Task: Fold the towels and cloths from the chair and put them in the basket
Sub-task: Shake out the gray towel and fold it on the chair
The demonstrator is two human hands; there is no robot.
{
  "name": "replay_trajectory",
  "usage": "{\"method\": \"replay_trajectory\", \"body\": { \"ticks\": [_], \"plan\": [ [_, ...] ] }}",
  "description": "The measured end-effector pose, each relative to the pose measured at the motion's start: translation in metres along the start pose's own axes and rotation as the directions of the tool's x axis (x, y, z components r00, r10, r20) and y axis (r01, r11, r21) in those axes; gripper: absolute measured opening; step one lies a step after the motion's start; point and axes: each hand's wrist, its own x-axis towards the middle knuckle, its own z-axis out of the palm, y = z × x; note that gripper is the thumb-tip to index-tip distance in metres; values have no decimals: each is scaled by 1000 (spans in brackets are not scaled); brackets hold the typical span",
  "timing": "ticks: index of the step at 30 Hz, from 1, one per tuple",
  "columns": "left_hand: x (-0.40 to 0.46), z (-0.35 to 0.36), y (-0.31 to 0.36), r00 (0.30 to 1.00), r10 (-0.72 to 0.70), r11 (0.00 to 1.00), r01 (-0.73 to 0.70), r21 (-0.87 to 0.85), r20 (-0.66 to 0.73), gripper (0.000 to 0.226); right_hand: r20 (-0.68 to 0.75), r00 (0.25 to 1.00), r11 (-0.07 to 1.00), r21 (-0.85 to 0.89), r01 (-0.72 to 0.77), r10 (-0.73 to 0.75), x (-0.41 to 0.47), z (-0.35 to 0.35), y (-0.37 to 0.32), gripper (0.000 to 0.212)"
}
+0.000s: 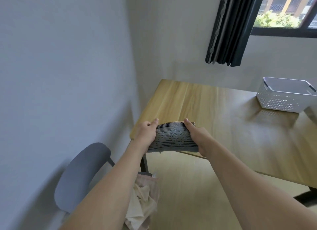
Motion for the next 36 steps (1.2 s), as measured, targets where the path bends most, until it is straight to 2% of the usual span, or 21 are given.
{"method": "replay_trajectory", "body": {
  "ticks": [3,6,9,12,14,22,25,30,36],
  "plan": [
    [-8,53,27,994,-8,1000,9,-11,105,49,-41,998,999,18,47,-46,23,-63,0,72],
    [-10,104,52,980,46,998,-36,-57,193,52,-15,997,996,35,76,-76,47,-129,-2,69],
    [-20,150,71,979,65,991,-41,-124,195,46,23,997,997,15,74,-74,63,-189,-7,70],
    [-31,193,81,979,-11,983,48,-177,202,35,58,996,998,-17,62,-61,72,-234,-16,67],
    [-32,218,87,982,-42,976,79,-201,182,30,85,995,998,-29,63,-61,84,-256,-20,64],
    [-12,338,110,995,-78,978,88,-187,59,30,40,993,993,-4,114,-114,132,-353,-4,51],
    [-16,393,132,997,-59,986,67,-155,58,32,69,991,994,7,111,-111,151,-415,-6,56],
    [-29,490,180,999,-34,982,27,-187,-34,37,112,978,985,26,172,-174,179,-518,-19,52],
    [-44,577,217,993,-40,984,20,-179,-108,35,143,981,989,-55,140,-131,212,-607,-30,67]
  ]
}}
